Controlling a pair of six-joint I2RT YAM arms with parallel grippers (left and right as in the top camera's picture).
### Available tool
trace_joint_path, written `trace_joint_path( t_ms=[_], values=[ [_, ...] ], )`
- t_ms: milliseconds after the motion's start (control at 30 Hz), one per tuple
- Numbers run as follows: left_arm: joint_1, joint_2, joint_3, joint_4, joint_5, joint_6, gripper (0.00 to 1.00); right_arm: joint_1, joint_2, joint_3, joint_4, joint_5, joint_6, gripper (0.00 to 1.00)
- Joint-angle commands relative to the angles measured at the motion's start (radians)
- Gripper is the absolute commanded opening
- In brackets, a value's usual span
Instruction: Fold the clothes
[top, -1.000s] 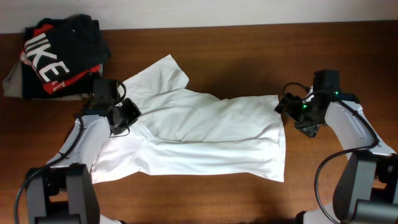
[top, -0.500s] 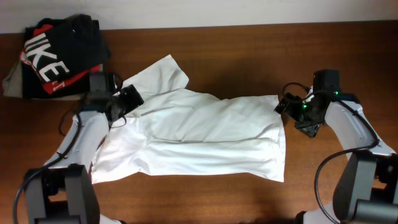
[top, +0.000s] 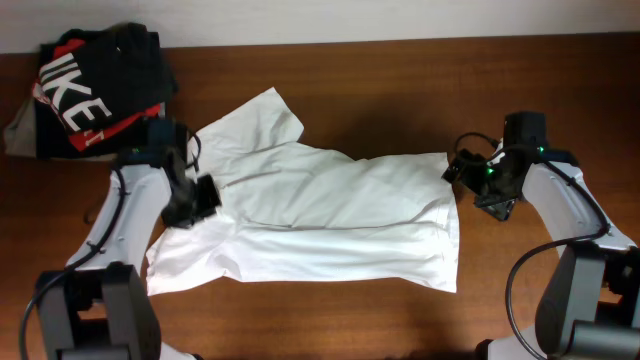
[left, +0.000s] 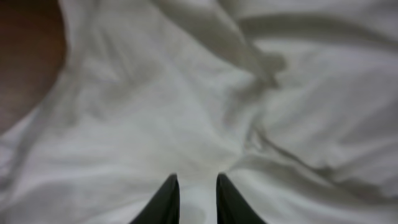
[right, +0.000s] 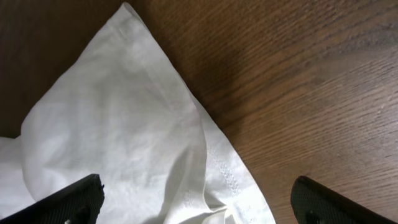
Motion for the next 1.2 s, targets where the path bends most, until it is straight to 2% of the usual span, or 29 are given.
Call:
trace_joint_path(
  t_ms=[0, 133, 233, 333, 400, 433, 467, 567, 633, 667, 700, 733, 867, 1000, 1133, 1167],
  values=[
    [-0.001, 0.002, -0.177, 0.177, 0.044, -0.014, 0.19, 0.006, 0.000, 0.016, 0.001, 0.017, -0.010, 0.99],
    [-0.001, 0.008, -0.231, 0.312, 0.041, -0.013, 0.17, 0.006, 0.000, 0.012, 0.001, 0.017, -0.009, 0.99],
    [-0.001, 0.091, -0.231, 0.490, 0.041, -0.013, 0.17, 0.006, 0.001, 0.011, 0.002, 0.017, -0.010, 0.99],
    [-0.001, 0.124, -0.231, 0.591, 0.036, -0.013, 0.17, 0.006, 0.001, 0.011, 0.002, 0.017, -0.010, 0.99],
    [-0.001, 0.124, -0.231, 0.647, -0.043, -0.013, 0.20, 0.006, 0.001, 0.011, 0.002, 0.018, -0.010, 0.99],
    [-0.001, 0.124, -0.230, 0.660, -0.090, -0.013, 0.25, 0.006, 0.000, 0.011, 0.002, 0.018, -0.010, 0.99],
    [0.001, 0.122, -0.215, 0.646, -0.102, 0.001, 0.29, 0.006, 0.000, 0.011, 0.002, 0.017, -0.010, 0.99],
    [0.007, 0.084, -0.092, 0.454, -0.185, 0.002, 0.31, 0.006, 0.001, 0.011, 0.001, 0.018, -0.025, 0.99],
    [0.007, 0.035, -0.003, 0.304, -0.294, 0.002, 0.44, 0.006, 0.000, 0.011, 0.001, 0.017, -0.025, 0.99],
    [0.007, 0.014, 0.019, 0.265, -0.296, 0.002, 0.56, 0.006, 0.000, 0.011, 0.001, 0.017, -0.024, 0.99],
    [0.007, -0.005, 0.023, 0.257, -0.296, 0.002, 0.80, 0.006, 0.000, 0.011, 0.001, 0.017, -0.024, 0.99],
    [0.007, -0.023, 0.023, 0.256, -0.291, 0.001, 0.98, 0.006, 0.001, 0.011, 0.001, 0.017, -0.024, 0.99],
    [0.007, -0.065, 0.023, 0.218, -0.217, 0.001, 0.99, 0.006, 0.000, 0.011, 0.001, 0.017, -0.025, 0.99],
    [0.007, -0.187, 0.023, 0.164, -0.209, 0.001, 0.99, 0.006, 0.001, 0.011, 0.002, 0.017, -0.025, 0.99],
    [0.007, -0.175, 0.020, -0.008, -0.187, 0.000, 0.99, 0.006, 0.001, 0.011, 0.000, 0.016, -0.025, 0.99],
    [0.007, -0.165, 0.016, -0.027, -0.187, 0.001, 0.96, 0.006, 0.001, 0.011, -0.018, 0.014, -0.038, 1.00]
  ],
)
